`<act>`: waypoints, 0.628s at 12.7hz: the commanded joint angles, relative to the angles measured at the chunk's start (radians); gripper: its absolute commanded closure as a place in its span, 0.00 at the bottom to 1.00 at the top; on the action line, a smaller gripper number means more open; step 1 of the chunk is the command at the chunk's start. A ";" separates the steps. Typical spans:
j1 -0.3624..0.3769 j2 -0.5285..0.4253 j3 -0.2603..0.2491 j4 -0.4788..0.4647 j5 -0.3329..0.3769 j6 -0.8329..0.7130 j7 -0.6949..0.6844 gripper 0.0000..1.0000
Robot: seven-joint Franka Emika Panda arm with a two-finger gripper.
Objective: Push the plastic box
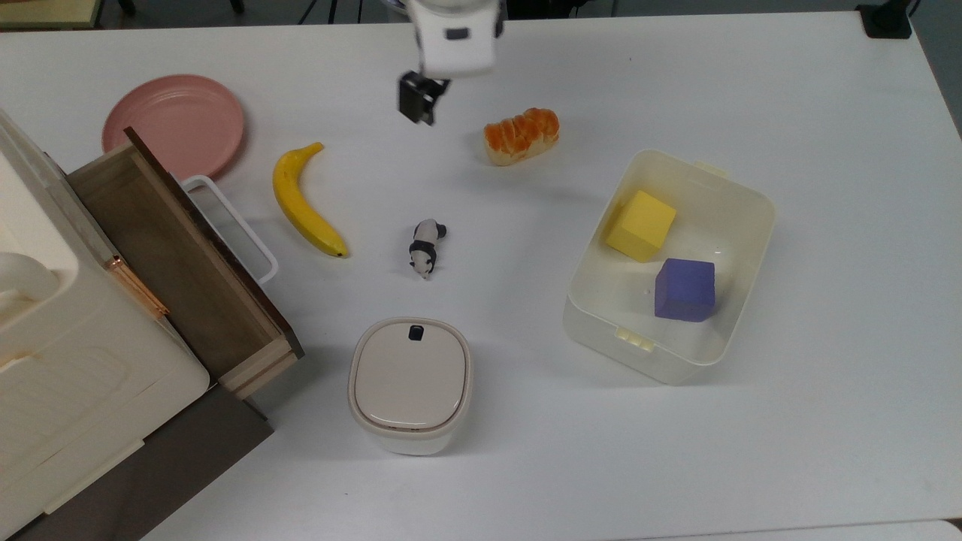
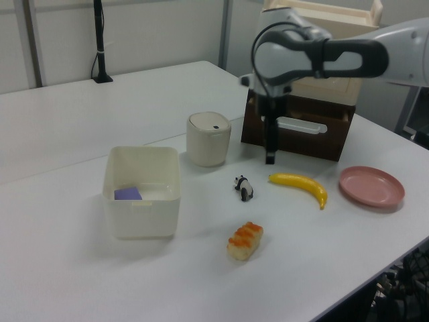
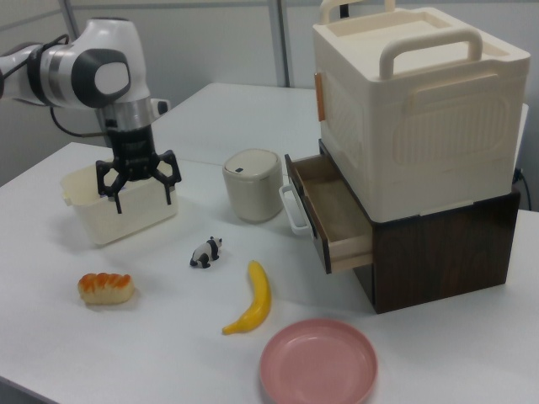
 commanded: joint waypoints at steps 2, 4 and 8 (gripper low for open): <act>-0.036 -0.077 -0.026 0.011 0.003 -0.052 0.070 0.00; -0.026 -0.076 -0.018 0.015 0.003 -0.029 0.277 0.00; -0.003 -0.079 -0.010 0.047 0.004 0.020 0.630 0.00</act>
